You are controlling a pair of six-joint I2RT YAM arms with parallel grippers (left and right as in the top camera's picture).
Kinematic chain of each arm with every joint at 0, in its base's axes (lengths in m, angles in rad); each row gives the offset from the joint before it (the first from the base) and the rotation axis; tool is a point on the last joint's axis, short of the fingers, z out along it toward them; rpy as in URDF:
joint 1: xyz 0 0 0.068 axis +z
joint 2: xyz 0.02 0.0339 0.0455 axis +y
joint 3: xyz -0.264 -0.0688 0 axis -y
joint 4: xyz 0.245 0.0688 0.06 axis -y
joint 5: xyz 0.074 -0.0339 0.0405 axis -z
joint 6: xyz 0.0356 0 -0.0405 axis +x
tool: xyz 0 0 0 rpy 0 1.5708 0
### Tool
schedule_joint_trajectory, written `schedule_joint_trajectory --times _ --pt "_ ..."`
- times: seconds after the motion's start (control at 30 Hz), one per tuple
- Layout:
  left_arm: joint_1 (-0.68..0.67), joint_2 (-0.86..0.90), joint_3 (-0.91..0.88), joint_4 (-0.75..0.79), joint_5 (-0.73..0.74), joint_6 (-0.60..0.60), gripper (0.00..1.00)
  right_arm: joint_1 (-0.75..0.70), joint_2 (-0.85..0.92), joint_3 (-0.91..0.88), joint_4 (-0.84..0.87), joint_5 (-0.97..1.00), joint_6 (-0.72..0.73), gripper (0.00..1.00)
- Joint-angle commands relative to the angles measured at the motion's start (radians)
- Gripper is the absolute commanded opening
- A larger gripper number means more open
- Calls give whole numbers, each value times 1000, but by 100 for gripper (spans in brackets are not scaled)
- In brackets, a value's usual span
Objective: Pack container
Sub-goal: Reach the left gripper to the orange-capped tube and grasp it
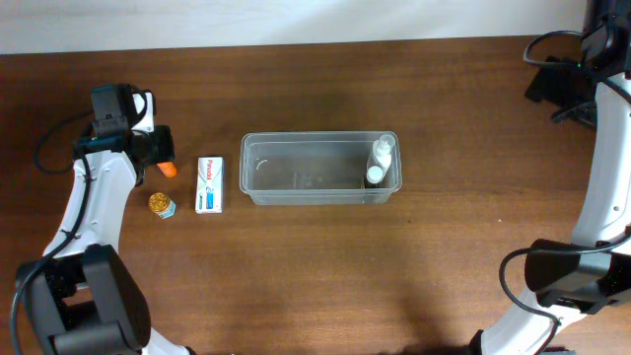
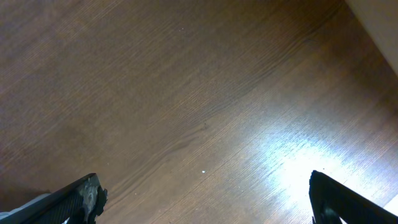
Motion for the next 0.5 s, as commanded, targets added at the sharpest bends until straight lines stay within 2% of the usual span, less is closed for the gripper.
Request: schedule_joint_trajectory --times 0.0,0.07,0.17,0.47 --pt "2 16 11 3 -9 0 34 -5 -8 5 1 16 0 99" --pt "2 16 11 3 -9 0 27 -5 -8 5 0 16 0 98" --pt "2 16 11 3 -9 0 22 -5 -8 5 0 16 0 98" --pt "1 3 27 -15 -5 -23 21 -5 -8 5 0 16 0 98"
